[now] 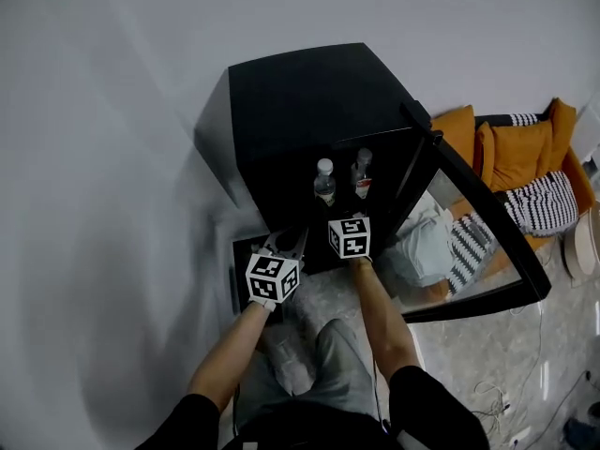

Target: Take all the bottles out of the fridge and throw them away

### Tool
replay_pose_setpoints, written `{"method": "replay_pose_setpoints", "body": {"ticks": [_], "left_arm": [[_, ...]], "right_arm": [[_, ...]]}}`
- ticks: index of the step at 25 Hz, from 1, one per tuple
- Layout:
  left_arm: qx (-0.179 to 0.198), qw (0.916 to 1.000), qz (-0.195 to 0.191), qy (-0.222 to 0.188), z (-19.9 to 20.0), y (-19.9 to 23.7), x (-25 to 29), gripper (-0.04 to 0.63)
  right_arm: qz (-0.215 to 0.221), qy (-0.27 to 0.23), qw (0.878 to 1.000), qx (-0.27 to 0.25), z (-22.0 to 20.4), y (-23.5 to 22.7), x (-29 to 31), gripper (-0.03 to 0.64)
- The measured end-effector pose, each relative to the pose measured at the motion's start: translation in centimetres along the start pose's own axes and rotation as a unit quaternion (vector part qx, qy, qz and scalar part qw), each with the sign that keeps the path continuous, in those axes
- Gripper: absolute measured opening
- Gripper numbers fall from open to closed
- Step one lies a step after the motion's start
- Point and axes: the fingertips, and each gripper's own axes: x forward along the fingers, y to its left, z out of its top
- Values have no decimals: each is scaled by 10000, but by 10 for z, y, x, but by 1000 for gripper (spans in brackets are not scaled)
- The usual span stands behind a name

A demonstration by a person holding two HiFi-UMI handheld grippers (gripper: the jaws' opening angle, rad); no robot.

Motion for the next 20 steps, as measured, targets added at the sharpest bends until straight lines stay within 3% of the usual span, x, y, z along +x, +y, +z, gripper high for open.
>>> {"method": "replay_pose_setpoints", "body": {"ticks": [8,12,20], "left_arm": [[166,9997,29,-153,1,21,4,2],[175,9997,29,-173,1,24,3,2],[99,9999,8,-72,16,13,-16,2]], "right_arm": [[-38,79,10000,-31,-17,-6,46,320],[-182,142,9992,-334,-20,-6,53,318],[-204,191,9992,-279,-7,2,9,314]]}}
